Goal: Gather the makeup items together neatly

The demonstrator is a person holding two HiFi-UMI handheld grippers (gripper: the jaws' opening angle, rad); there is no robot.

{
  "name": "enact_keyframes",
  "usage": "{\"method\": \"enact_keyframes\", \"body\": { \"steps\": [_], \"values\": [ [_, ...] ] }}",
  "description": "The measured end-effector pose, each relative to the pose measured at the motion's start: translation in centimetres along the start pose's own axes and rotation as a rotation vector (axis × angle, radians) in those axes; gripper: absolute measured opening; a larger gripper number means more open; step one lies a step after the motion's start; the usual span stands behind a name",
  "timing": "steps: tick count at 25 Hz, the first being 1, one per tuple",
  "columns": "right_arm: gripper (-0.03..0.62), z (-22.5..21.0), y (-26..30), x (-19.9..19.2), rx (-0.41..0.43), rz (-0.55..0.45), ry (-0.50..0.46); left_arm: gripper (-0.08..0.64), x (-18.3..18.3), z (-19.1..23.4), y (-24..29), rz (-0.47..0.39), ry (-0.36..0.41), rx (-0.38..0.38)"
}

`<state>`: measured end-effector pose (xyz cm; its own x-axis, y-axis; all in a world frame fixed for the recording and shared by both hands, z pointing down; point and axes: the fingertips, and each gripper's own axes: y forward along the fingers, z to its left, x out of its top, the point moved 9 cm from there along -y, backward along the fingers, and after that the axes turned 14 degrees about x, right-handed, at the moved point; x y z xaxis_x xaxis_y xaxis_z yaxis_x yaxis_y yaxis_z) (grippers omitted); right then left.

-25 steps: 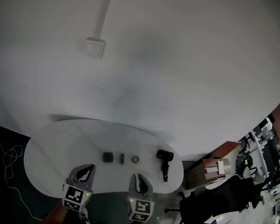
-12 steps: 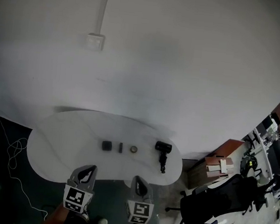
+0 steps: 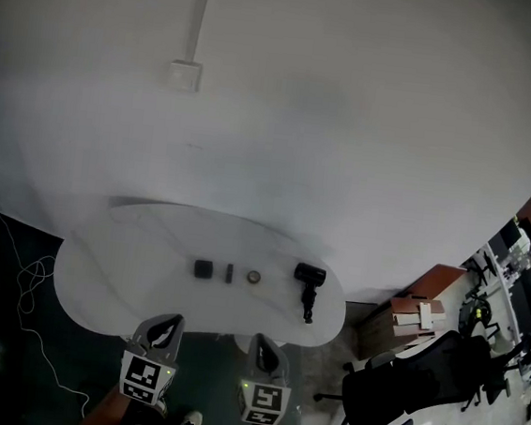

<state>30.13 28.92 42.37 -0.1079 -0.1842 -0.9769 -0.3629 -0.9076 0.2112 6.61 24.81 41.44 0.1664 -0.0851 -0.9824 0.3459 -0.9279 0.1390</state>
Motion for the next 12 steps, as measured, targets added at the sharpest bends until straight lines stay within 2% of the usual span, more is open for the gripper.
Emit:
{"method": "enact_keyframes", "body": {
  "steps": [12],
  "values": [
    [0.006,-0.33,-0.24,-0.11,0.004,-0.009,0.003,0.011,-0.08,-0.61,-0.01,0.006,0.005,0.0]
  ]
}}
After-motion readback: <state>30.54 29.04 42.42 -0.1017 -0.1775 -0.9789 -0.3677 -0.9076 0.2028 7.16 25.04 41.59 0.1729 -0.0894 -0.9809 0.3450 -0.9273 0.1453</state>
